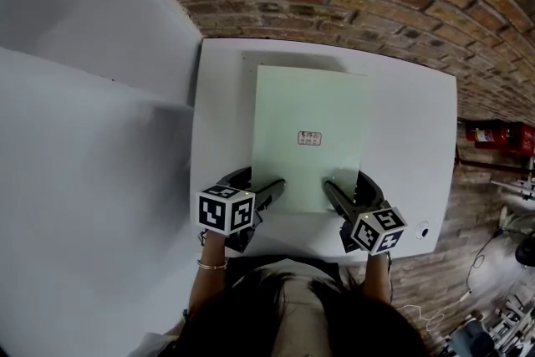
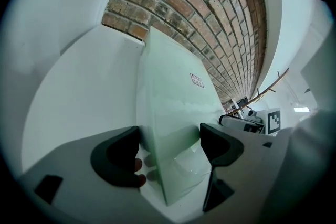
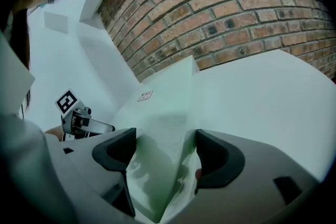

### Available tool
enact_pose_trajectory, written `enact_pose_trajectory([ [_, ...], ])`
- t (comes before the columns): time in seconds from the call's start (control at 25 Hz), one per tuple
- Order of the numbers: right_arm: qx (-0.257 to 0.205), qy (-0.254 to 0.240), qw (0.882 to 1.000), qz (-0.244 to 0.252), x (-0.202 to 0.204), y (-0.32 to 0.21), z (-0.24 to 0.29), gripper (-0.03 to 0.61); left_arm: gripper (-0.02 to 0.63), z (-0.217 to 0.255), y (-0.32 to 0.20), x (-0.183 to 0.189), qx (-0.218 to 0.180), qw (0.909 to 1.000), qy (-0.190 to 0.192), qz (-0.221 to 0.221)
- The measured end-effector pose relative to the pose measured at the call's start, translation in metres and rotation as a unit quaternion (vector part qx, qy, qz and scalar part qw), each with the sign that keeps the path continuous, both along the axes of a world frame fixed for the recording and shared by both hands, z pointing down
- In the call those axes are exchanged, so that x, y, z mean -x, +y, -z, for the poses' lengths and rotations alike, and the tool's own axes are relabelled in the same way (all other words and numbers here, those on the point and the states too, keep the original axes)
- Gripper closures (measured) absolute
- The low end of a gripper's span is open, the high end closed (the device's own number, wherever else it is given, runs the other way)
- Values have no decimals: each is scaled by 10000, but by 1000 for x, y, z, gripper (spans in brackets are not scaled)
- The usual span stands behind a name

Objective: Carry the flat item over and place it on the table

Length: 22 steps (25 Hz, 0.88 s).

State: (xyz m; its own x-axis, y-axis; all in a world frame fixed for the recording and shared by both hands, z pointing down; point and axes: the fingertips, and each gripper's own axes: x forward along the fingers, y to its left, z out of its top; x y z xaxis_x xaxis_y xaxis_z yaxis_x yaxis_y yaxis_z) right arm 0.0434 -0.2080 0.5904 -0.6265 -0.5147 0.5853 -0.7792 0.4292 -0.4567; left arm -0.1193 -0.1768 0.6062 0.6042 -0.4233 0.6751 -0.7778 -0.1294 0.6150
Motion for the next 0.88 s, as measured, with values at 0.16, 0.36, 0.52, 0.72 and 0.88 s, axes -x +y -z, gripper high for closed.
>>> enact_pose_trajectory([
  [0.16, 40, -10, 10000, -29, 0, -1, -2, 219, 249, -2, -2, 1, 39, 10000, 26, 40],
  [0.36, 73, -12, 10000, -56, 0, -3, -5, 219, 249, -5, -3, 1, 84, 9999, 41, 80],
  [0.52, 98, -26, 9999, -83, -1, -4, -7, 219, 249, -6, -4, 0, 101, 9999, 40, 101],
  [0.72, 107, -39, 9999, -127, -1, -4, -9, 219, 249, -6, -4, 1, 91, 9999, 20, 112],
  [0.88, 99, -69, 9998, -167, -1, -4, -10, 219, 249, -6, -5, 1, 83, 9999, 10, 130],
])
